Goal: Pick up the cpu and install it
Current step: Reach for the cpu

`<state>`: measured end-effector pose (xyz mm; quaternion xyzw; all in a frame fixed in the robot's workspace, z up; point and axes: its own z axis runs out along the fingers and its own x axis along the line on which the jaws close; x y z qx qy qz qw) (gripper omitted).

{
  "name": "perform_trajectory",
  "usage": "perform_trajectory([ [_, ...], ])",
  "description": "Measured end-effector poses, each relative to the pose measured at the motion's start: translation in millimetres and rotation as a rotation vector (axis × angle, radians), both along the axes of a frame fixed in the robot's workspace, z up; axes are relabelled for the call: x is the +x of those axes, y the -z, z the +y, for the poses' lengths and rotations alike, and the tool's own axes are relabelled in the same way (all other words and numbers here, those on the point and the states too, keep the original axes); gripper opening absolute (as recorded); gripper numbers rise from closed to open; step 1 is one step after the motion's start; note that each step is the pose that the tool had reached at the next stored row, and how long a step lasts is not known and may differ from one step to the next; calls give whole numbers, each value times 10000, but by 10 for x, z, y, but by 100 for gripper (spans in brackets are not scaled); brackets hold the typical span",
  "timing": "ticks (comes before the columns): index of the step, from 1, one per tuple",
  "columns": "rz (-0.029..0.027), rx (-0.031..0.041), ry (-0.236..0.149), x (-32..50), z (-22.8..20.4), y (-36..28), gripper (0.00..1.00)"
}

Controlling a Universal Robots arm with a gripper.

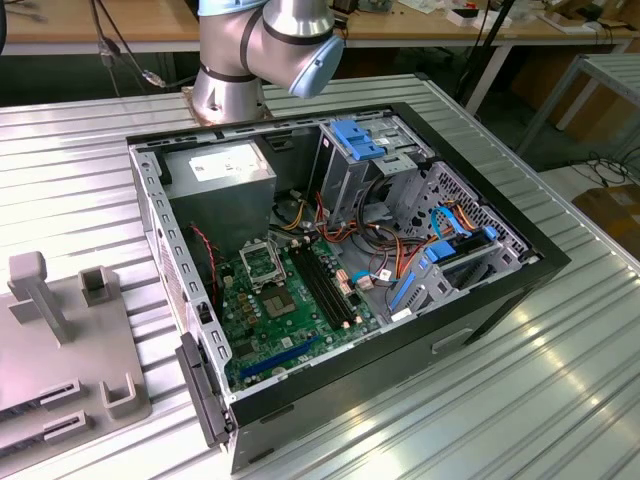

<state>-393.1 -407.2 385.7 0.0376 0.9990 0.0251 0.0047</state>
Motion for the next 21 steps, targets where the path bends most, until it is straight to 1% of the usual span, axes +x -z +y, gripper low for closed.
perform_trajectory([
  [12, 2, -1, -4, -13, -4, 0, 11],
  [14, 0, 0, -38, -39, -8, 1, 11],
  [17, 1, 1, -109, -102, -18, 14, 11],
  [21, 1, 1, -151, -208, -18, 34, 11],
])
